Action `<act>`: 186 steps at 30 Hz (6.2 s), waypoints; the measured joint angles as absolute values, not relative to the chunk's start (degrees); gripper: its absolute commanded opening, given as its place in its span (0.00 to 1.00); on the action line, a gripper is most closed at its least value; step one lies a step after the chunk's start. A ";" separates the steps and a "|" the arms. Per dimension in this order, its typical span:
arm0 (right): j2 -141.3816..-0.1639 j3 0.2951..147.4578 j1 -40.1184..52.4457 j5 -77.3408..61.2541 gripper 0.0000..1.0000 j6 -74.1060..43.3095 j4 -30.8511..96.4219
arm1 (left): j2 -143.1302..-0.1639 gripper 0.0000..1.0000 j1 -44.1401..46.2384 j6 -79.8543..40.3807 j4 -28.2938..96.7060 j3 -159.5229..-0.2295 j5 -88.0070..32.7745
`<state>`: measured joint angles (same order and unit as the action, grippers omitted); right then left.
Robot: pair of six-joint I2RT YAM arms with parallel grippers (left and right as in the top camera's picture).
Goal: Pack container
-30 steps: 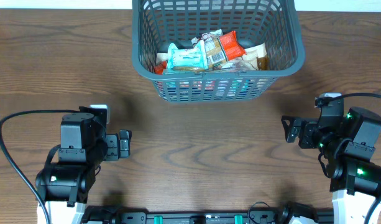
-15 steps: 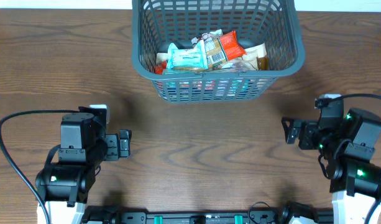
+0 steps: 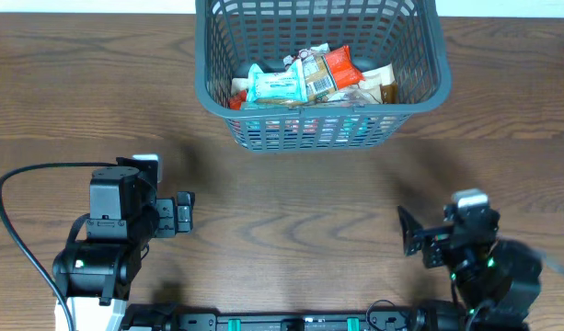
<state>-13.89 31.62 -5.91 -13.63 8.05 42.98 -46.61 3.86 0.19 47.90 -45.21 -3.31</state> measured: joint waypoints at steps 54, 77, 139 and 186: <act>-0.69 0.45 3.25 2.02 0.99 2.44 3.88 | -46.61 0.99 3.86 0.19 47.88 -45.21 -3.70; -0.69 0.47 3.09 2.83 0.99 -1.13 3.81 | -46.61 0.99 3.86 0.19 47.88 -45.21 -3.70; -0.69 0.45 3.09 3.03 0.99 -1.32 3.79 | -3.60 0.99 3.92 2.17 -14.66 -0.82 2.57; -0.69 0.45 3.09 3.03 0.99 -1.32 3.77 | -0.60 0.99 6.24 -1.54 1.28 -1.06 -6.26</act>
<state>-0.69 0.45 3.09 3.03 -1.32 3.77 -0.60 6.24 -1.54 1.28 -1.06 -6.26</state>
